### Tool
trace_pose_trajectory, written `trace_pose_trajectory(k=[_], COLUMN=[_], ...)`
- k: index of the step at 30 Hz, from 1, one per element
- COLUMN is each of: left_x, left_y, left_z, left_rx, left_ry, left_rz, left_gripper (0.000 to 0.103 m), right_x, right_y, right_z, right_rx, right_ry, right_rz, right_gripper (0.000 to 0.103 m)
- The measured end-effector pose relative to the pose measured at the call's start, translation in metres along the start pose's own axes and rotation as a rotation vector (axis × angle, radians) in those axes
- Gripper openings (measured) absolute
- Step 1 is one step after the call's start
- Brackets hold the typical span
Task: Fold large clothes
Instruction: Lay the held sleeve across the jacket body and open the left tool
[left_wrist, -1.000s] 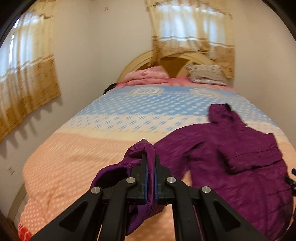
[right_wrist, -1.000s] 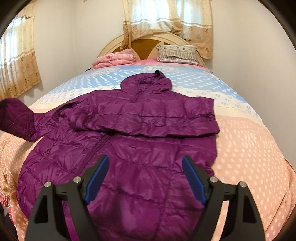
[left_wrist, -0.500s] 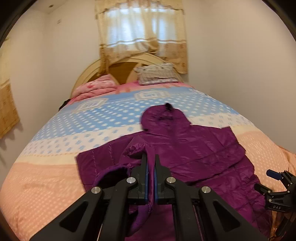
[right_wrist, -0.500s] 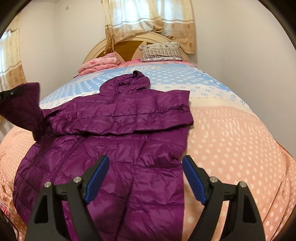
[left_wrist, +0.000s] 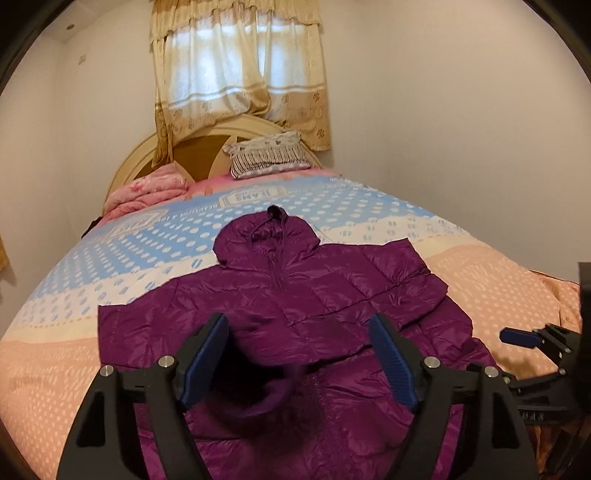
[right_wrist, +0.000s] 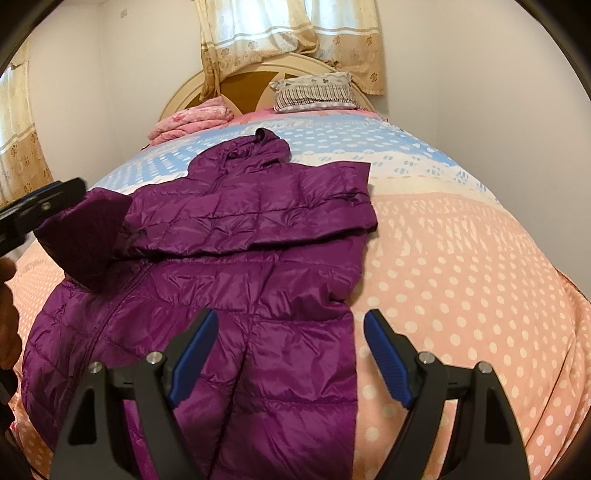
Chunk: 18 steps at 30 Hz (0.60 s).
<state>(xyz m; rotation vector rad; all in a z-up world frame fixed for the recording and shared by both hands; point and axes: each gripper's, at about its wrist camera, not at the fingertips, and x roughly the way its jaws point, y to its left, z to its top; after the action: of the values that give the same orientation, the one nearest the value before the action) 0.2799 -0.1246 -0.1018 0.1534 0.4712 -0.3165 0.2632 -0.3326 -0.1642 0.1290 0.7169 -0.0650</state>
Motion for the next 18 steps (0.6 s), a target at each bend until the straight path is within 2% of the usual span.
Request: trace_pose_trajectory(k=[3,11,13,15,18], left_x=[-0.01,-0.024,-0.03,-0.035,-0.052], left_y=[0.027,0.126,0.133,0.127,0.117], left_z=[-0.008,-0.046,-0.048,-0.046,-0.038], left_rx=[-0.016,-0.183,-0.216,-0.205,-0.147], left_ry=[0.002,0.062,0.049,0.036,-0.035], left_rz=[0.046,0.201,0.162,0.111,0.158], left_gripper=[0.08,0.081,0.081,0.081,0.081], right_x=[-0.002,-0.001,0.0,0.002,0.002], right_y=[0.01,0.057,0.07,0.08,0.088], right_z=[0.007,0.028,0.03,0.032,0.034], right_rx=[-0.018,-0.092,-0.104,-0.118,-0.128], right_ry=[-0.001,0.006,0.003,0.005,0.011], right_rz=[0.02,0.106,0.116,0.11,0.107], right_gripper=[0.083,0.085,0.085,0.085,0.085])
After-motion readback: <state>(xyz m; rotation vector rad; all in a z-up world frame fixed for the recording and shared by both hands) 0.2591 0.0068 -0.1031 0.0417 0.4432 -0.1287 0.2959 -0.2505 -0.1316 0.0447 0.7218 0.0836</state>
